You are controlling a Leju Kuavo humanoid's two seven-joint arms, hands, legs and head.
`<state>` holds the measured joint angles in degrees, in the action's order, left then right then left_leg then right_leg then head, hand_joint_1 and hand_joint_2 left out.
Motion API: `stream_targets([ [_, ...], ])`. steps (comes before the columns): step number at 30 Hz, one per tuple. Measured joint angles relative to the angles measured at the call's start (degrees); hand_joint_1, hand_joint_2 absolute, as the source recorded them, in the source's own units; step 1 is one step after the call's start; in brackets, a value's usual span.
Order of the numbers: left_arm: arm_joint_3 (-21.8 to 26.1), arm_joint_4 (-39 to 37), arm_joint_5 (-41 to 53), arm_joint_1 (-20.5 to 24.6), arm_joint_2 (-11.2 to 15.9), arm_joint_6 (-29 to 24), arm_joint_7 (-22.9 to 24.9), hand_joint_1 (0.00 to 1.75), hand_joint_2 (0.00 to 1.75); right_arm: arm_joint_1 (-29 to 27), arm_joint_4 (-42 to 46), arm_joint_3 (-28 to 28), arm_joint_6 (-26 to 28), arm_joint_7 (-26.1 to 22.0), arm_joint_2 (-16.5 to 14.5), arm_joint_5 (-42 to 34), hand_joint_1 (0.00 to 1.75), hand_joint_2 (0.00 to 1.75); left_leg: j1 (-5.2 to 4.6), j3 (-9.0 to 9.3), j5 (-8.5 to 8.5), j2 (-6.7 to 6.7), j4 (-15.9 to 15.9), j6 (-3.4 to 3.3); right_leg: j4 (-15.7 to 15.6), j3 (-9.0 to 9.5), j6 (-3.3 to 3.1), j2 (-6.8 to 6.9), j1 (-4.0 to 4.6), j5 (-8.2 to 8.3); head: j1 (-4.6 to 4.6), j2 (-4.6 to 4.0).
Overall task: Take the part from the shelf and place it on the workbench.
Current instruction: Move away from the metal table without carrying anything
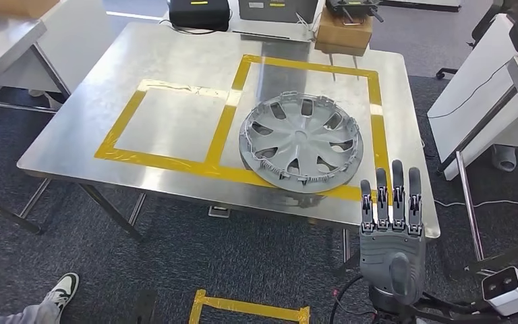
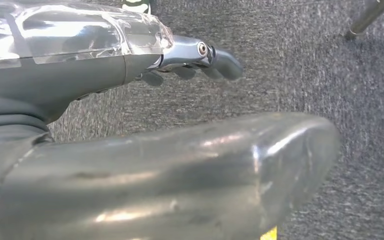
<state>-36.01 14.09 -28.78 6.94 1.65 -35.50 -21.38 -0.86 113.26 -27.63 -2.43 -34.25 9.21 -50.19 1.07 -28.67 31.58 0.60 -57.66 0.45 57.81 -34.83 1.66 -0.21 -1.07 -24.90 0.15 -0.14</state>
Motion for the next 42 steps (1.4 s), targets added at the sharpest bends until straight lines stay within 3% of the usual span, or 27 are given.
stream_targets([
  [2, -0.01, 0.01, 0.03, 0.12, 0.07, -0.03, 0.09, 0.00, 0.00, -0.11, 0.01, -0.02, 0.02, 0.00, 0.02, -0.01, 0.00, 1.75, -0.05, -0.80, -0.89, -0.22, 0.05, -1.06, 2.13, -0.92, 0.49, -0.02, -0.14, -2.58, -0.29, -0.01],
  [5, -0.02, 0.01, 0.20, 0.19, 0.14, -0.04, 0.15, 0.00, 0.00, -0.18, 0.02, -0.08, 0.05, -0.01, 0.02, -0.02, 0.00, 1.75, -0.56, -2.66, -2.40, -0.40, 0.04, -1.89, 12.43, -3.57, 0.54, 0.09, 0.00, -10.42, -0.71, 0.00],
  [6, -0.02, 0.01, 0.28, 0.19, 0.13, -0.03, 0.17, 0.00, 0.00, -0.20, 0.01, -0.10, 0.07, -0.01, 0.01, -0.02, 0.00, 1.75, -0.85, -3.33, -2.90, -0.45, 0.02, -2.02, 15.12, -3.79, 0.31, 0.09, 0.15, -11.55, -0.78, 0.01],
  [7, -0.03, 0.00, 0.34, 0.19, 0.13, -0.02, 0.20, 0.00, 0.00, -0.20, -0.01, -0.10, 0.09, -0.02, 0.02, -0.03, 0.00, 1.75, -1.18, -3.97, -3.37, -0.48, 0.01, -2.14, 16.03, -3.24, -0.09, 0.08, 0.36, -11.46, -0.81, 0.01],
  [8, -0.03, 0.00, 0.40, 0.19, 0.13, -0.02, 0.24, 0.00, 0.00, -0.20, -0.01, -0.11, 0.10, -0.02, 0.02, -0.03, 0.00, 1.75, -1.54, -4.56, -3.83, -0.50, 0.00, -2.23, 14.79, -1.73, -0.70, 0.07, 0.66, -10.38, -0.84, 0.01],
  [11, -0.12, 0.07, 0.50, 0.22, 0.04, -0.02, 0.33, 0.00, 0.00, -0.11, 0.05, -0.11, 0.11, -0.02, 0.02, -0.02, 0.00, 1.75, -2.36, -5.68, -5.03, -0.49, -0.01, -2.29, 3.16, 6.20, -3.36, 0.09, 2.17, -7.13, -0.81, 0.01],
  [13, -0.34, 0.14, 0.60, 0.26, -0.10, -0.02, 0.36, 0.00, 0.00, -0.04, 0.15, -0.10, 0.14, -0.05, 0.02, 0.02, 0.00, 1.75, -2.32, -6.01, -5.79, -0.51, 0.01, -1.98, -1.95, 9.18, -4.20, 0.13, 2.93, -6.93, -0.73, 0.01],
  [15, -0.50, 0.16, 0.68, 0.27, -0.17, -0.01, 0.46, 0.00, 0.00, -0.05, 0.22, -0.10, 0.22, -0.08, 0.03, 0.06, 0.00, 1.75, -2.02, -6.16, -6.61, -0.54, 0.18, -1.45, -2.83, 9.33, -4.26, 0.16, 3.22, -6.34, -0.70, 0.01],
  [17, -0.52, 0.16, 0.72, 0.25, -0.18, -0.02, 0.57, 0.00, 0.00, -0.05, 0.27, -0.09, 0.36, -0.11, 0.05, 0.19, 0.00, 1.75, -1.98, -6.75, -5.79, -0.50, -0.54, -1.00, -3.90, 9.06, -4.23, 0.52, 2.94, -4.95, -0.72, 0.00],
  [18, -0.54, 0.16, 0.74, 0.26, -0.18, -0.03, 0.60, 0.00, 0.00, -0.08, 0.31, -0.08, 0.45, -0.12, 0.05, 0.27, 0.00, 1.75, -2.00, -7.50, -3.91, -0.48, -2.11, -0.70, -4.44, 8.70, -4.17, 0.65, 2.69, -4.13, -0.69, -0.01],
  [20, -0.68, 0.16, 0.80, 0.27, -0.18, -0.07, 0.66, 0.00, 0.00, -0.22, 0.35, -0.05, 0.71, -0.13, 0.10, 0.42, 0.00, 1.75, -1.68, -9.57, 1.52, -0.45, -8.15, 0.12, -4.79, 7.30, -4.13, 0.74, 2.34, -2.73, -0.49, 0.00],
  [21, -0.81, 0.16, 0.83, 0.27, -0.16, -0.10, 0.70, 0.00, 0.00, -0.28, 0.37, -0.04, 0.85, -0.13, 0.12, 0.51, 0.00, 1.75, -1.31, -10.36, 3.44, -0.47, -11.52, 0.54, -4.59, 6.34, -4.06, 0.75, 2.23, -2.19, -0.41, -0.01],
  [22, -0.93, 0.16, 0.86, 0.27, -0.14, -0.14, 0.74, 0.00, 0.00, -0.35, 0.37, -0.04, 0.98, -0.13, 0.16, 0.63, 0.00, 1.75, -0.94, -10.50, 3.83, -0.49, -13.75, 0.92, -4.29, 5.35, -3.91, 0.80, 2.12, -1.71, -0.34, -0.01],
  [23, -1.06, 0.16, 0.89, 0.28, -0.13, -0.17, 0.76, 0.00, 0.00, -0.39, 0.37, -0.03, 1.07, -0.13, 0.19, 0.75, 0.00, 1.75, -0.61, -10.00, 3.09, -0.53, -14.59, 1.26, -3.91, 4.41, -3.70, 0.86, 1.97, -1.31, -0.32, -0.01],
  [24, -1.14, 0.16, 0.91, 0.28, -0.12, -0.19, 0.77, 0.00, 0.00, -0.41, 0.37, -0.03, 1.13, -0.13, 0.22, 0.84, 0.00, 1.75, -0.31, -8.27, 1.44, -0.60, -13.22, 1.63, -3.35, 3.40, -3.41, 0.89, 1.74, -0.98, -0.32, 0.00],
  [26, -1.32, 0.18, 0.95, 0.36, -0.12, -0.20, 0.77, 0.00, 0.00, -0.44, 0.49, -0.01, 1.19, -0.13, 0.27, 0.92, 0.00, 1.75, 0.18, -2.82, -0.38, -0.67, -6.65, 2.34, -1.73, 1.52, -2.78, 0.88, 1.38, -0.62, -0.13, 0.01],
  [27, -1.40, 0.19, 0.98, 0.44, -0.11, -0.20, 0.78, 0.00, 0.00, -0.47, 0.65, 0.01, 1.24, -0.13, 0.29, 0.95, 0.00, 1.75, 0.30, -0.36, -0.23, -0.63, -3.27, 2.34, -0.88, 0.73, -2.42, 0.86, 1.30, -0.48, -0.02, 0.01],
  [28, -1.45, 0.20, 1.02, 0.52, -0.10, -0.20, 0.78, 0.00, 0.00, -0.50, 0.85, 0.01, 1.30, -0.13, 0.30, 0.98, 0.00, 1.75, 0.30, 0.96, 0.47, -0.55, -1.15, 2.07, -0.27, 0.24, -2.05, 0.84, 1.30, -0.29, 0.08, 0.01],
  [31, -1.49, 0.20, 1.11, 0.57, -0.05, -0.19, 0.82, 0.00, 0.00, -0.77, 1.30, 0.03, 1.73, -0.13, 0.37, 1.28, 0.00, 1.75, 0.02, 0.76, 0.66, -0.46, -0.07, 0.27, 0.20, -0.27, -0.92, 0.74, 1.09, 0.34, 0.05, 0.00],
  [32, -1.50, 0.20, 1.12, 0.59, -0.01, -0.19, 0.86, 0.00, 0.00, -0.91, 1.39, 0.05, 1.93, -0.13, 0.42, 1.55, 0.00, 1.75, 0.00, 0.38, 0.20, -0.49, -0.04, -0.34, 0.80, -0.54, -0.59, 0.68, 0.99, -0.55, -0.04, 0.00],
  [34, -1.50, 0.20, 1.15, 0.66, 0.08, -0.20, 0.94, 0.00, 0.00, -1.14, 1.71, 0.08, 2.38, -0.13, 0.57, 2.15, 0.00, 1.75, -0.04, -0.78, -0.99, -0.53, 0.04, -1.32, 5.25, -1.77, 0.00, 0.58, 0.80, -5.27, -0.28, -0.01],
  [36, -1.52, 0.20, 1.17, 0.65, 0.12, -0.20, 1.03, 0.00, 0.00, -1.30, 2.09, 0.13, 2.84, -0.13, 0.74, 2.62, 0.00, 1.75, -0.33, -2.33, -2.28, -0.46, -0.01, -1.74, 12.62, -3.21, 0.26, 0.54, 0.71, -10.51, -0.49, 0.00],
  [37, -1.54, 0.20, 1.17, 0.62, 0.14, -0.20, 1.08, 0.00, 0.00, -1.40, 2.25, 0.19, 3.04, -0.13, 0.84, 2.79, 0.00, 1.75, -0.51, -3.15, -2.92, -0.44, -0.04, -1.83, 15.32, -3.36, 0.19, 0.52, 0.71, -11.55, -0.54, 0.00],
  [38, -1.54, 0.19, 1.17, 0.61, 0.17, -0.20, 1.12, 0.00, 0.00, -1.49, 2.38, 0.26, 3.17, -0.13, 0.91, 2.91, 0.00, 1.75, -0.73, -3.98, -3.56, -0.42, -0.06, -1.88, 16.25, -2.73, -0.02, 0.50, 0.74, -11.28, -0.58, 0.00],
  [39, -1.54, 0.19, 1.17, 0.60, 0.20, -0.20, 1.15, 0.00, 0.00, -1.55, 2.51, 0.32, 3.24, -0.13, 0.99, 2.96, 0.00, 1.75, -0.98, -4.76, -4.16, -0.40, -0.08, -1.91, 15.05, -1.19, -0.41, 0.46, 0.81, -10.00, -0.63, 0.00],
  [41, -1.56, 0.20, 1.17, 0.61, 0.16, -0.20, 1.16, 0.00, 0.00, -1.56, 2.93, 0.39, 3.27, -0.13, 1.09, 2.99, 0.00, 1.75, -1.39, -5.96, -5.29, -0.35, -0.08, -1.88, 7.45, 4.32, -1.85, 0.34, 1.40, -7.29, -0.63, 0.00],
  [42, -1.58, 0.22, 1.17, 0.61, 0.11, -0.22, 1.16, 0.00, 0.00, -1.53, 3.27, 0.40, 3.28, -0.13, 1.13, 3.02, 0.00, 1.75, -1.51, -6.33, -5.80, -0.36, -0.09, -1.76, 2.88, 7.22, -2.62, 0.31, 1.74, -6.82, -0.61, 0.01],
])
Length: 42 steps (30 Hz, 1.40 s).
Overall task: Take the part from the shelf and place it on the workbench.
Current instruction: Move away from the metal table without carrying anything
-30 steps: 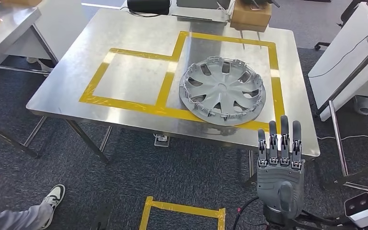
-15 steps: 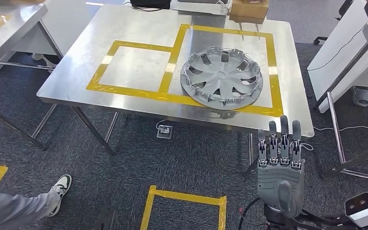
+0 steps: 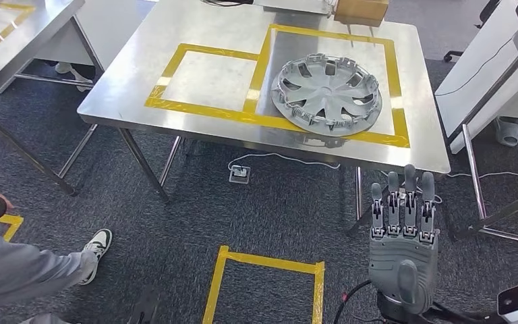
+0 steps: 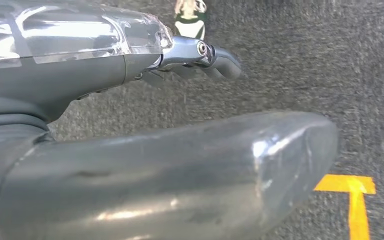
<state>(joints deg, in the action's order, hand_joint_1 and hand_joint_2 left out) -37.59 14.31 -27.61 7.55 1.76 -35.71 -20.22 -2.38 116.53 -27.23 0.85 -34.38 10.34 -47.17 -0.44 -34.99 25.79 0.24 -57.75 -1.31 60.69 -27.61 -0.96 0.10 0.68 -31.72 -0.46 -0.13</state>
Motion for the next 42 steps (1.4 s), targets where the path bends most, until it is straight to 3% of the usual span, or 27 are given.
stream_targets([
  [2, -0.12, 0.04, 0.01, 0.01, -0.13, -0.04, 0.00, 0.00, 0.00, 0.07, 0.57, 0.03, 0.01, 0.00, 0.08, 0.03, 0.00, 1.75, 0.10, -0.44, -0.98, -0.06, 0.08, 0.51, -5.53, 3.17, -0.83, -0.10, 0.69, -0.20, 0.08, 0.00],
  [4, -0.25, 0.05, 0.01, -0.01, -0.10, -0.07, 0.00, 0.00, 0.00, 0.07, 0.79, 0.04, 0.04, 0.00, 0.17, 0.05, 0.00, 1.75, 0.38, -0.80, -1.82, -0.13, 0.25, 1.17, -6.76, 3.11, -0.93, -0.10, 0.81, 0.65, 0.04, -0.01],
  [5, -0.28, 0.05, 0.01, -0.05, -0.07, -0.09, 0.01, 0.00, 0.00, 0.06, 0.84, 0.04, 0.08, 0.00, 0.20, 0.04, 0.00, 1.75, 0.47, -1.18, -1.25, -0.14, -0.02, 1.49, -7.15, 2.72, -1.07, 0.01, 0.74, 1.46, 0.04, -0.01],
  [7, -0.31, 0.04, 0.00, -0.09, 0.01, -0.11, 0.01, 0.00, 0.00, 0.04, 0.95, 0.04, 0.16, 0.00, 0.24, 0.04, 0.00, 1.75, 0.57, -2.51, 3.02, -0.13, -3.24, 1.99, -7.80, 1.48, -1.28, 0.25, 0.40, 3.14, 0.16, -0.01],
  [9, -0.32, 0.03, 0.00, -0.12, 0.04, -0.11, 0.06, 0.00, 0.00, -0.09, 1.00, 0.06, 0.36, 0.00, 0.27, 0.14, 0.00, 1.75, 0.80, -4.11, 8.65, -0.12, -9.99, 2.54, -7.56, -0.37, -1.29, 0.37, 0.37, 4.43, 0.35, -0.01],
  [10, -0.32, 0.03, 0.00, -0.12, 0.07, -0.11, 0.10, 0.00, 0.00, -0.20, 1.01, 0.07, 0.52, 0.00, 0.28, 0.20, 0.00, 1.75, 0.90, -4.50, 9.90, -0.13, -13.10, 2.79, -7.29, -1.37, -1.17, 0.43, 0.34, 4.99, 0.40, -0.01],
  [11, -0.32, 0.03, 0.00, -0.12, 0.10, -0.11, 0.14, 0.00, 0.00, -0.31, 1.03, 0.07, 0.68, 0.00, 0.28, 0.29, 0.00, 1.75, 0.96, -4.44, 9.94, -0.15, -15.14, 2.99, -6.96, -2.34, -1.05, 0.49, 0.29, 5.49, 0.44, -0.01],
  [13, -0.33, 0.03, 0.00, -0.13, 0.13, -0.11, 0.18, 0.00, 0.00, -0.44, 1.06, 0.08, 0.88, 0.00, 0.28, 0.38, 0.00, 1.75, 1.01, -3.81, 8.61, -0.18, -16.25, 3.19, -6.48, -3.55, -0.87, 0.57, 0.19, 6.04, 0.50, 0.00],
  [16, -0.33, 0.03, 0.00, -0.13, 0.15, -0.11, 0.18, 0.00, 0.00, -0.47, 1.07, 0.09, 0.93, 0.00, 0.28, 0.40, 0.00, 1.75, 1.03, -3.26, 7.73, -0.19, -15.86, 3.24, -6.27, -3.98, -0.79, 0.58, 0.11, 6.18, 0.51, -0.01],
  [17, -0.33, 0.03, 0.00, -0.12, 0.16, -0.11, 0.19, 0.00, 0.00, -0.48, 1.08, 0.09, 1.01, 0.00, 0.28, 0.43, 0.00, 1.75, 1.07, -2.14, 6.76, -0.21, -14.61, 3.34, -5.92, -4.50, -0.65, 0.58, 0.02, 6.31, 0.51, -0.01],
  [19, -0.35, 0.04, 0.05, -0.02, 0.20, -0.10, 0.25, 0.00, 0.00, -0.51, 1.55, 0.09, 1.46, 0.03, 0.31, 0.86, 0.00, 1.75, 1.24, 2.91, 5.96, -0.13, -8.05, 3.38, -4.20, -6.35, 0.01, 0.54, -0.11, 6.81, 0.52, -0.01],
  [21, -0.40, 0.06, 0.15, 0.08, 0.16, -0.04, 0.36, 0.00, 0.00, -0.58, 2.40, 0.11, 2.21, 0.12, 0.42, 1.63, 0.00, 1.75, 1.29, 7.03, 6.65, 0.01, -1.69, 2.47, -2.51, -8.07, 0.86, 0.41, -0.13, 7.66, 0.53, -0.01],
  [22, -0.44, 0.07, 0.23, 0.15, 0.14, 0.03, 0.44, 0.00, 0.00, -0.63, 2.80, 0.13, 2.58, 0.17, 0.49, 1.96, 0.00, 1.75, 1.22, 7.21, 7.00, 0.08, -0.57, 1.59, -1.93, -8.64, 1.28, 0.33, -0.14, 7.49, 0.49, -0.01],
  [23, -0.50, 0.07, 0.34, 0.21, 0.13, 0.11, 0.50, 0.00, 0.00, -0.68, 2.96, 0.17, 2.80, 0.21, 0.58, 2.10, 0.00, 1.75, 1.25, 6.69, 6.46, 0.03, -0.56, 1.01, -1.03, -9.07, 1.58, 0.28, -0.22, 6.22, 0.36, -0.01],
  [25, -0.85, 0.08, 0.80, 0.44, 0.08, 0.28, 0.67, 0.00, 0.00, -0.72, 3.40, 0.37, 3.29, 0.29, 0.79, 2.39, 0.00, 1.75, 1.22, 5.33, 5.21, 0.03, -0.57, 0.18, 3.92, -10.38, 2.25, 0.21, -0.42, 1.01, 0.03, -0.01],
  [26, -1.07, 0.08, 1.10, 0.51, 0.04, 0.38, 0.80, 0.00, 0.00, -0.71, 3.67, 0.46, 3.55, 0.33, 0.87, 2.62, 0.00, 1.75, 1.11, 4.56, 4.57, 0.05, -0.59, 0.00, 7.67, -10.99, 2.46, 0.21, -0.50, -1.80, -0.12, -0.01],
  [27, -1.26, 0.08, 1.41, 0.56, 0.01, 0.51, 0.98, 0.00, 0.00, -0.70, 3.95, 0.55, 3.85, 0.42, 0.96, 2.90, 0.00, 1.75, 0.95, 3.80, 3.95, 0.07, -0.63, -0.10, 11.09, -11.34, 2.52, 0.19, -0.54, -3.60, -0.21, -0.01],
  [28, -1.43, 0.07, 1.68, 0.61, -0.01, 0.66, 1.21, 0.00, 0.00, -0.70, 4.20, 0.58, 4.16, 0.55, 1.02, 3.17, 0.00, 1.75, 0.73, 3.03, 3.34, 0.08, -0.65, -0.18, 13.31, -11.16, 2.36, 0.18, -0.53, -4.13, -0.28, -0.01],
  [29, -1.60, 0.07, 1.95, 0.69, -0.03, 0.84, 1.44, 0.00, 0.00, -0.70, 4.48, 0.63, 4.46, 0.76, 1.11, 3.39, 0.00, 1.75, 0.44, 2.28, 2.76, 0.08, -0.67, -0.26, 13.65, -10.24, 2.02, 0.15, -0.47, -3.44, -0.31, -0.01],
  [31, -2.11, 0.08, 2.40, 0.93, -0.19, 1.09, 1.85, 0.00, 0.00, -0.63, 5.15, 0.86, 4.97, 1.20, 1.30, 3.80, 0.00, 1.75, -0.17, 1.02, 1.65, 0.16, -0.66, -0.36, 8.25, -5.84, 0.65, 0.08, 0.01, -0.46, -0.34, 0.00],
  [33, -2.59, 0.14, 2.74, 1.18, -0.61, 1.22, 2.10, 0.00, 0.00, -0.43, 6.03, 1.21, 5.26, 1.40, 1.47, 4.11, 0.00, 1.75, -0.51, 0.20, 0.63, 0.26, -0.64, -0.22, -0.46, -0.49, -1.16, 0.17, 0.83, 0.40, -0.22, 0.00],
  [34, -2.77, 0.17, 2.91, 1.28, -0.82, 1.26, 2.22, 0.00, 0.00, -0.34, 6.44, 1.35, 5.36, 1.50, 1.54, 4.22, 0.00, 1.75, -0.41, -0.06, 0.12, 0.28, -0.57, -0.02, -3.35, 1.07, -1.69, 0.16, 1.25, 0.30, -0.14, 0.00],
  [35, -2.98, 0.20, 3.08, 1.34, -1.02, 1.29, 2.35, 0.00, 0.00, -0.24, 6.81, 1.47, 5.49, 1.66, 1.65, 4.33, 0.00, 1.75, -0.20, -0.27, -0.41, 0.27, -0.46, 0.26, -5.00, 1.77, -2.02, 0.17, 1.54, 0.17, -0.11, 0.00],
  [37, -3.43, 0.20, 3.44, 1.41, -1.22, 1.29, 2.63, 0.00, 0.00, 0.06, 7.27, 1.56, 5.76, 2.10, 1.82, 4.46, 0.00, 1.75, 0.02, -0.69, -1.04, 0.28, -0.27, 0.83, -6.29, 1.70, -2.00, 0.27, 1.64, 1.55, -0.30, -0.01],
  [39, -3.92, 0.21, 3.75, 1.50, -1.34, 1.26, 2.76, 0.00, 0.00, 0.53, 7.55, 1.58, 6.25, 2.77, 1.91, 4.48, 0.00, 1.75, -0.09, -1.85, 1.71, 0.23, -2.10, 1.33, -7.72, 1.17, -2.02, 0.45, 1.20, 3.37, -0.24, -0.01],
  [41, -4.28, 0.21, 3.92, 1.66, -1.38, 1.23, 2.95, 0.00, 0.00, 0.82, 7.78, 1.62, 7.41, 3.74, 1.93, 4.74, 0.00, 1.75, 0.25, -3.68, 7.21, 0.05, -7.80, 2.01, -8.02, -0.17, -1.81, 0.47, 0.80, 4.77, 0.07, -0.01],
  [42, -4.40, 0.21, 3.94, 1.71, -1.39, 1.22, 3.07, 0.00, 0.00, 0.87, 7.86, 1.65, 8.24, 4.22, 1.95, 4.99, 0.00, 1.75, 0.54, -4.37, 9.14, -0.03, -11.19, 2.40, -7.72, -1.07, -1.61, 0.54, 0.67, 5.28, 0.16, -0.01],
])
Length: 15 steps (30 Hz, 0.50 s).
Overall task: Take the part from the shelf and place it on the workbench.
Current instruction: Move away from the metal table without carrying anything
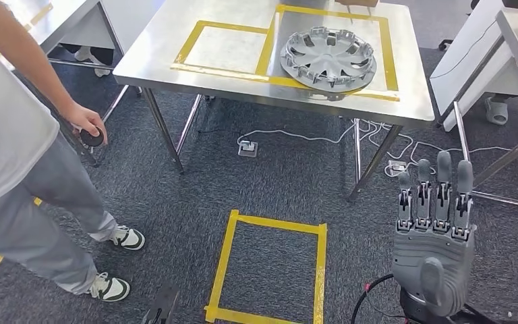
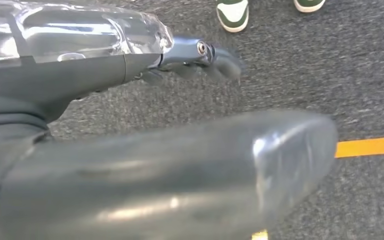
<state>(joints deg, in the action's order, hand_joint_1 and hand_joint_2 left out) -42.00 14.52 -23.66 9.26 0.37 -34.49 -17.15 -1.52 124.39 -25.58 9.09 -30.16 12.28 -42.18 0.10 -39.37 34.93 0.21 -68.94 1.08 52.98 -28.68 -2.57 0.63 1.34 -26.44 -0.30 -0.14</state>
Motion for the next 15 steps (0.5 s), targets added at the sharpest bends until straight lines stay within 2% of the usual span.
stream_targets([
  [1, -0.12, -0.01, 0.00, 0.02, 0.00, 0.01, 0.13, 0.00, 0.00, -0.03, 0.03, 0.03, 0.88, 0.43, 0.01, 0.30, 0.00, 1.75, 0.27, -0.16, 0.63, -0.06, -2.53, 0.39, 0.43, -0.96, 0.24, 0.03, -0.13, 0.41, 0.03, -0.01],
  [2, -0.25, -0.01, 0.01, 0.03, 0.00, 0.01, 0.23, 0.00, 0.00, -0.11, 0.05, 0.06, 1.69, 0.79, 0.02, 0.58, 0.00, 1.75, 0.52, 0.41, -0.04, -0.12, -3.56, 0.78, 1.03, -2.03, 0.50, 0.07, -0.31, 0.74, 0.05, 0.00],
  [3, -0.44, -0.01, 0.02, 0.02, 0.00, 0.02, 0.31, 0.00, 0.00, -0.24, 0.06, 0.09, 2.37, 1.03, 0.04, 0.73, 0.00, 1.75, 0.79, 1.89, -1.58, -0.21, -2.71, 1.20, 1.80, -3.17, 0.79, 0.09, -0.57, 1.01, 0.08, -0.01],
  [4, -0.61, -0.01, 0.06, 0.02, -0.01, 0.03, 0.39, 0.00, 0.00, -0.39, 0.06, 0.11, 2.94, 1.19, 0.05, 0.82, 0.00, 1.75, 1.10, 4.18, -3.11, -0.32, -0.24, 1.69, 2.73, -4.35, 1.11, 0.09, -0.86, 1.20, 0.11, -0.01],
  [5, -0.82, 0.01, 0.15, 0.03, -0.10, 0.08, 0.48, 0.00, 0.00, -0.55, 0.08, 0.14, 3.42, 1.26, 0.07, 0.85, 0.00, 1.75, 1.26, 6.77, -3.61, -0.38, 3.02, 2.27, 3.79, -5.55, 1.47, 0.03, -1.03, 1.30, 0.27, 0.00],
  [6, -1.02, 0.01, 0.29, 0.04, -0.21, 0.15, 0.58, 0.00, 0.00, -0.70, 0.13, 0.16, 3.86, 1.27, 0.12, 0.86, 0.00, 1.75, 1.36, 8.77, -3.37, -0.36, 5.99, 2.39, 4.85, -6.54, 1.81, -0.02, -1.10, 1.37, 0.45, 0.00],
  [7, -1.15, 0.01, 0.49, 0.02, -0.34, 0.22, 0.75, 0.00, 0.00, -0.87, 0.20, 0.19, 4.31, 1.27, 0.19, 0.89, 0.00, 1.75, 1.37, 9.93, -2.62, -0.31, 8.03, 2.22, 5.69, -7.24, 2.17, -0.09, -1.09, 1.48, 0.55, 0.01],
  [8, -1.33, 0.01, 0.70, -0.02, -0.48, 0.30, 0.96, 0.00, 0.00, -1.07, 0.26, 0.22, 4.81, 1.27, 0.27, 0.93, 0.00, 1.75, 1.22, 10.27, -1.91, -0.21, 8.94, 1.73, 6.18, -7.67, 2.48, -0.15, -1.02, 1.73, 0.63, 0.01],
  [10, -1.63, -0.04, 1.02, -0.15, -0.70, 0.37, 1.36, 0.00, 0.00, -1.43, 0.33, 0.25, 5.76, 1.28, 0.53, 1.09, 0.00, 1.75, 1.18, 9.58, -2.26, -0.17, 8.99, 0.17, 6.44, -8.03, 2.94, -0.17, -1.13, 2.22, 0.48, 0.01],
  [11, -1.83, -0.07, 1.15, -0.18, -0.81, 0.39, 1.54, 0.00, 0.00, -1.55, 0.33, 0.25, 6.24, 1.38, 0.67, 1.16, 0.00, 1.75, 1.15, 9.17, -2.74, -0.18, 8.96, -0.54, 6.86, -8.35, 3.21, -0.17, -1.22, 1.52, 0.37, 0.01],
  [12, -2.03, -0.09, 1.29, -0.20, -0.93, 0.42, 1.66, 0.00, 0.00, -1.60, 0.33, 0.24, 6.68, 1.51, 0.84, 1.22, 0.00, 1.75, 1.17, 8.60, -3.28, -0.20, 9.00, -1.17, 8.26, -8.85, 3.52, -0.19, -1.30, -0.23, 0.21, 0.00],
  [13, -2.25, -0.11, 1.44, -0.20, -1.03, 0.44, 1.78, 0.00, 0.00, -1.61, 0.33, 0.23, 7.12, 1.67, 0.98, 1.26, 0.00, 1.75, 1.16, 7.98, -3.83, -0.20, 9.01, -1.64, 10.70, -9.48, 3.83, -0.20, -1.38, -2.82, 0.02, 0.00],
  [15, -2.64, -0.13, 1.74, -0.25, -1.13, 0.49, 2.01, 0.00, 0.00, -1.60, 0.31, 0.15, 7.90, 1.94, 1.26, 1.27, 0.00, 1.75, 0.93, 6.65, -4.94, -0.18, 8.98, -2.08, 17.75, -10.65, 4.20, -0.22, -1.46, -8.30, -0.33, 0.00],
])
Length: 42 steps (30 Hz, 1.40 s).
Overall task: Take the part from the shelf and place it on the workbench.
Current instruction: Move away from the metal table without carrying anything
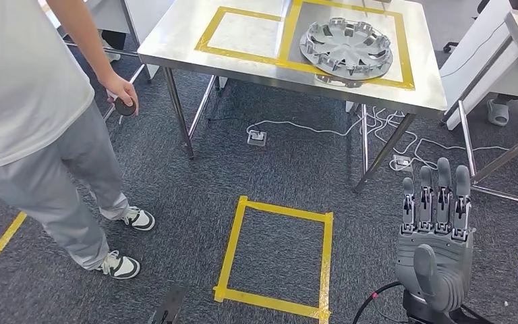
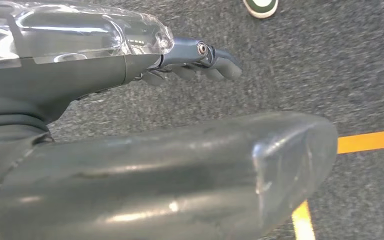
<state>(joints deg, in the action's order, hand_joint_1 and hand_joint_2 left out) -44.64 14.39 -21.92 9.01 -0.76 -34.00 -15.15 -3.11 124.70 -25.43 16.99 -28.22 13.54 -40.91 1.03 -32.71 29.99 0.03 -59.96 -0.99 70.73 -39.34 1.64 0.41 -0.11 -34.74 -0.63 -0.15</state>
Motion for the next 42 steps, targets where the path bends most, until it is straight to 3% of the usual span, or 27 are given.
stream_targets([
  [1, -0.15, -0.02, 0.11, -0.02, -0.02, 0.04, 0.11, 0.00, 0.00, 0.00, -0.02, -0.07, 0.29, 0.09, 0.12, 0.00, 0.00, 1.75, -0.21, -0.70, -0.55, -0.02, -0.02, -0.08, 2.81, -0.09, -0.08, -0.01, 0.00, -1.31, -0.09, 0.01],
  [2, -0.25, -0.03, 0.20, -0.04, -0.03, 0.11, 0.20, 0.00, 0.00, 0.00, -0.05, -0.14, 0.50, 0.16, 0.25, 0.00, 0.00, 1.75, -0.46, -1.40, -1.11, -0.04, -0.05, -0.15, 4.03, 0.52, -0.36, -0.04, 0.06, -1.40, -0.14, 0.01],
  [3, -0.34, -0.04, 0.26, -0.05, -0.04, 0.17, 0.25, 0.00, 0.00, 0.01, -0.07, -0.21, 0.64, 0.21, 0.34, 0.00, 0.00, 1.75, -0.76, -2.08, -1.65, -0.06, -0.05, -0.23, 3.17, 1.97, -0.86, -0.09, 0.20, -0.48, -0.16, 0.01],
  [5, -0.48, -0.02, 0.31, -0.04, -0.20, 0.26, 0.30, 0.00, 0.00, 0.11, -0.07, -0.28, 0.77, 0.24, 0.48, 0.02, 0.00, 1.75, -1.24, -3.15, -2.63, -0.09, -0.03, -0.33, -3.92, 7.12, -2.66, -0.30, 0.94, 2.07, -0.17, 0.02],
  [7, -0.76, -0.02, 0.33, -0.02, -0.50, 0.33, 0.31, 0.00, 0.00, 0.25, 0.03, -0.31, 0.80, 0.25, 0.63, 0.08, 0.00, 1.75, -1.28, -3.75, -3.59, -0.15, 0.08, -0.06, -11.57, 11.69, -4.32, -0.48, 1.77, 2.70, -0.05, 0.02],
  [8, -0.92, -0.02, 0.33, -0.02, -0.66, 0.37, 0.33, 0.00, 0.00, 0.28, 0.09, -0.31, 0.80, 0.25, 0.75, 0.09, 0.00, 1.75, -1.02, -3.95, -4.11, -0.21, 0.22, 0.28, -13.51, 12.63, -4.76, -0.57, 2.14, 2.63, 0.01, 0.02],
  [11, -1.19, -0.03, 0.32, -0.13, -0.99, 0.42, 0.39, 0.00, 0.00, 0.27, 0.18, -0.32, 0.82, 0.26, 0.97, 0.10, 0.00, 1.75, -0.49, -4.27, -5.67, -0.27, 1.12, 1.26, -15.06, 12.52, -5.12, -0.63, 2.74, 4.19, -0.19, 0.02],
  [13, -1.31, -0.04, 0.31, -0.15, -1.07, 0.40, 0.42, 0.00, 0.00, 0.38, 0.22, -0.34, 1.18, 0.34, 0.98, 0.42, 0.00, 1.75, -0.60, -4.67, -4.28, -0.16, 0.68, 1.55, -16.44, 12.39, -5.01, -0.27, 2.41, 5.74, -0.26, 0.01],
  [16, -1.40, -0.06, 0.10, -0.10, -0.99, 0.46, 0.55, 0.00, 0.00, 0.50, 0.18, -0.41, 3.67, 1.27, 1.08, 2.94, 0.00, 1.75, -0.42, -6.65, 3.14, 0.07, -6.86, 2.26, -17.24, 10.91, -4.69, 0.05, 1.87, 7.37, 0.03, 0.01],
  [17, -1.41, -0.07, 0.03, -0.10, -0.97, 0.52, 0.67, 0.00, 0.00, 0.52, 0.17, -0.44, 4.97, 1.81, 1.14, 4.30, 0.00, 1.75, -0.30, -7.33, 4.65, 0.09, -10.26, 2.60, -17.11, 10.15, -4.51, 0.13, 1.80, 7.76, 0.10, 0.01],
  [18, -1.44, -0.08, 0.03, -0.11, -0.97, 0.58, 0.85, 0.00, 0.00, 0.56, 0.17, -0.48, 6.30, 2.41, 1.19, 5.67, 0.00, 1.75, -0.16, -7.53, 4.60, 0.09, -12.56, 2.93, -16.88, 9.40, -4.30, 0.21, 1.73, 8.12, 0.15, 0.00],
  [19, -1.51, -0.09, 0.11, -0.11, -0.97, 0.63, 1.03, 0.00, 0.00, 0.61, 0.17, -0.51, 7.50, 2.93, 1.22, 6.89, 0.00, 1.75, -0.03, -7.05, 3.43, 0.06, -13.40, 3.26, -16.52, 8.59, -4.06, 0.28, 1.62, 8.48, 0.19, 0.01],
  [21, -1.73, -0.10, 0.30, -0.10, -0.97, 0.66, 1.31, 0.00, 0.00, 0.73, 0.17, -0.58, 9.03, 3.58, 1.23, 8.33, 0.00, 1.75, 0.31, -3.47, 0.24, -0.07, -9.64, 3.89, -15.26, 6.93, -3.57, 0.32, 1.31, 8.85, 0.24, 0.02],
  [22, -1.83, -0.10, 0.33, -0.06, -0.98, 0.69, 1.33, 0.00, 0.00, 0.80, 0.19, -0.60, 9.36, 3.71, 1.24, 8.63, 0.00, 1.75, 0.35, -0.90, -0.09, -0.10, -6.31, 4.16, -14.44, 6.10, -3.27, 0.28, 1.22, 8.86, 0.32, 0.02],
  [24, -1.98, -0.11, 0.35, 0.04, -1.02, 0.74, 1.36, 0.00, 0.00, 0.98, 0.24, -0.69, 9.75, 3.87, 1.34, 8.98, 0.00, 0.87, 0.39, 2.61, 1.25, 0.00, -0.85, 3.88, -12.72, 4.81, -2.75, 0.16, 1.21, 8.83, 0.42, 0.02],
  [26, -2.20, -0.12, 0.35, 0.01, -1.09, 0.75, 1.43, 0.00, 0.00, 1.04, 0.26, -0.83, 10.16, 3.94, 1.56, 9.13, 0.00, 0.00, 0.27, 3.01, 2.28, 0.13, 0.40, 2.73, -11.83, 4.13, -2.34, 0.01, 1.25, 9.07, 0.33, 0.01],
  [28, -2.43, -0.13, 0.32, -0.04, -1.20, 0.86, 1.54, 0.00, 0.00, 0.97, 0.27, -1.00, 10.58, 3.90, 1.78, 9.10, 0.00, 0.00, 0.34, 2.71, 2.02, -0.03, 0.47, 1.61, -10.79, 3.51, -1.77, -0.16, 1.12, 8.31, 0.13, 0.01],
  [30, -2.62, -0.14, 0.27, -0.04, -1.29, 1.03, 1.59, 0.00, 0.00, 0.76, 0.24, -1.18, 10.78, 3.60, 1.95, 8.37, 0.00, 0.00, 0.48, 2.27, 1.52, -0.40, 0.55, 0.75, -6.21, 1.89, -0.89, -0.30, 0.74, 4.89, -0.18, 0.01],
  [32, -2.79, -0.16, 0.11, -0.13, -1.28, 1.29, 1.67, 0.00, 0.00, 0.20, 0.07, -1.29, 10.53, 2.89, 2.02, 6.43, 0.00, 0.00, 0.41, 1.82, 1.17, -0.92, 0.53, 0.34, 0.98, -0.31, -0.19, -0.31, 0.27, 0.91, -0.39, 0.01],
  [33, -2.83, -0.17, 0.04, -0.23, -1.25, 1.51, 1.75, 0.00, 0.00, -0.16, -0.08, -1.31, 10.22, 2.42, 2.03, 5.25, 0.00, 0.00, 0.36, 1.64, 1.04, -1.28, 0.52, 0.28, 3.38, -0.80, -0.05, -0.30, 0.10, -0.02, -0.41, 0.02],
  [34, -2.85, -0.19, 0.02, -0.32, -1.21, 1.76, 1.88, 0.00, 0.00, -0.48, -0.23, -1.31, 9.87, 2.00, 2.03, 4.27, 0.00, 0.00, 0.30, 1.52, 0.94, -1.66, 0.52, 0.29, 3.82, -0.43, -0.06, -0.28, 0.00, 0.11, -0.42, 0.02],
  [35, -2.88, -0.20, 0.09, -0.39, -1.19, 2.01, 2.03, 0.00, 0.00, -0.71, -0.37, -1.30, 9.56, 1.62, 2.04, 3.53, 0.00, 0.00, 0.24, 1.45, 0.88, -2.11, 0.52, 0.33, 2.19, 0.86, -0.19, -0.18, -0.02, 1.19, -0.42, 0.02],
  [36, -2.95, -0.21, 0.18, -0.44, -1.20, 2.20, 2.16, 0.00, 0.00, -0.85, -0.48, -1.27, 9.33, 1.31, 2.07, 3.04, 0.00, 0.00, 0.18, 1.46, 0.83, -2.60, 0.52, 0.37, -1.41, 2.99, -0.48, 0.27, 0.03, 3.03, -0.43, 0.02],
  [38, -3.10, -0.21, 0.36, -0.48, -1.25, 2.44, 2.29, 0.00, 0.00, -0.94, -0.60, -1.23, 9.09, 0.97, 2.14, 2.66, 0.00, 0.00, -0.01, 1.44, 0.74, -3.66, 0.54, 0.58, -8.86, 6.92, -1.27, 2.82, 0.63, 5.55, -0.46, 0.02],
  [40, -3.23, -0.22, 0.52, -0.66, -1.28, 2.60, 2.39, 0.00, 0.00, -1.02, -0.63, -1.22, 8.99, 0.81, 2.22, 2.57, 0.00, 0.00, -0.20, 1.23, 0.61, -5.00, 0.55, 0.99, -11.99, 8.10, -1.98, 4.21, 1.28, 5.82, -0.54, 0.02],
  [42, -3.32, -0.22, 0.74, -0.82, -1.34, 2.69, 2.48, 0.00, 0.00, -1.32, -0.64, -1.21, 9.07, 0.47, 2.28, 2.69, 0.00, 0.00, -0.24, 1.16, 0.71, -6.26, 0.58, 1.57, -12.74, 7.87, -2.47, 2.83, 1.26, 6.09, -0.58, 0.02],
])
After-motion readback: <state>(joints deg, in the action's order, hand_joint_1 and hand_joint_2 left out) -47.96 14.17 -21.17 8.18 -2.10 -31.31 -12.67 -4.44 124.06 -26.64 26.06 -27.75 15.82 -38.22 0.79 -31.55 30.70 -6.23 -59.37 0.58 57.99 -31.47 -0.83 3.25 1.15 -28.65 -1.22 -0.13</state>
